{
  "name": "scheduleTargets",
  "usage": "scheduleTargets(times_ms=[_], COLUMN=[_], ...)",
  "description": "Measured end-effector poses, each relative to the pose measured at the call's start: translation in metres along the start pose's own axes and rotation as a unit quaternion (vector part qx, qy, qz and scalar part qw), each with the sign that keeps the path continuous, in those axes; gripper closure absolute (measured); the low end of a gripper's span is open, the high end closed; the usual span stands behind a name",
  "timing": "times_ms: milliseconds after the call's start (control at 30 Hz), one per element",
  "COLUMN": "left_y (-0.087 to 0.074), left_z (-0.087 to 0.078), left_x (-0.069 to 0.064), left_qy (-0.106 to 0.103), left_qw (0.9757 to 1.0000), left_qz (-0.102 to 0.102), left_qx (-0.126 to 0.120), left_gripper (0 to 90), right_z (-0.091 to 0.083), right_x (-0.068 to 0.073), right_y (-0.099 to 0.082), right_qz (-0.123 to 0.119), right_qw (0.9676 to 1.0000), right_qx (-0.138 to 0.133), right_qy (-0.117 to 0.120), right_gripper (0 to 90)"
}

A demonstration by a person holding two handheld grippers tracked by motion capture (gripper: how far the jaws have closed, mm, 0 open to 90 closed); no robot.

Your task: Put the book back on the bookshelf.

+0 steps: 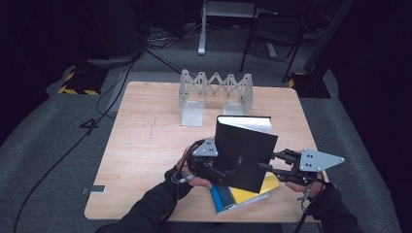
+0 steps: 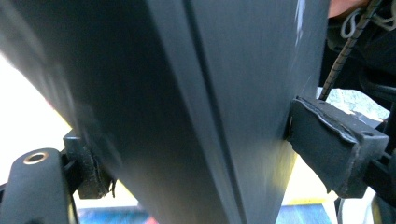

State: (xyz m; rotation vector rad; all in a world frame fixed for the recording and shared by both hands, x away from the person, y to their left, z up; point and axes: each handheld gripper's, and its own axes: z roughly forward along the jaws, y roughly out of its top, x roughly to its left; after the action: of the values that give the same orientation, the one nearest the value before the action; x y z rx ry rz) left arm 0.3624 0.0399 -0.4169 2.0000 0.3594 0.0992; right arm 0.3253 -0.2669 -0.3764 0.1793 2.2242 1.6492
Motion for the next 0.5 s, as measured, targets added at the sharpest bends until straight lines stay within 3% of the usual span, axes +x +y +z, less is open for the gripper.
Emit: scheduleTargets(times_ms=[100,133,200,233,500], left_y=[0.004,0.004,0.004,0.005,0.003], left_z=[-0.001,-0.004,-0.006,-0.009,-0.017], left_x=[0.000,0.000,-0.001,-0.006,-0.017], left_qy=[0.001,-0.011,-0.011,-0.009,-0.010], left_qw=[1.0000,0.9998,0.9998,0.9996,0.9989], left_qz=[0.008,0.006,0.011,0.025,0.043], left_qx=[-0.001,-0.016,-0.014,-0.013,-0.013], left_gripper=[23.7,27.4,31.4,33.6,44.6], right_z=[0.001,0.000,-0.001,-0.002,-0.008], right_x=[-0.002,-0.002,-0.001,0.002,0.016], right_y=[-0.003,-0.005,-0.007,-0.007,-0.010], right_qz=[0.001,0.004,0.006,0.002,0.010], right_qw=[0.9998,0.9997,0.9997,0.9996,0.9984], right_qx=[0.011,0.010,0.006,0.004,0.002], right_qy=[-0.019,-0.022,-0.023,-0.029,-0.055], right_gripper=[60.7,60.8,61.0,59.7,41.3])
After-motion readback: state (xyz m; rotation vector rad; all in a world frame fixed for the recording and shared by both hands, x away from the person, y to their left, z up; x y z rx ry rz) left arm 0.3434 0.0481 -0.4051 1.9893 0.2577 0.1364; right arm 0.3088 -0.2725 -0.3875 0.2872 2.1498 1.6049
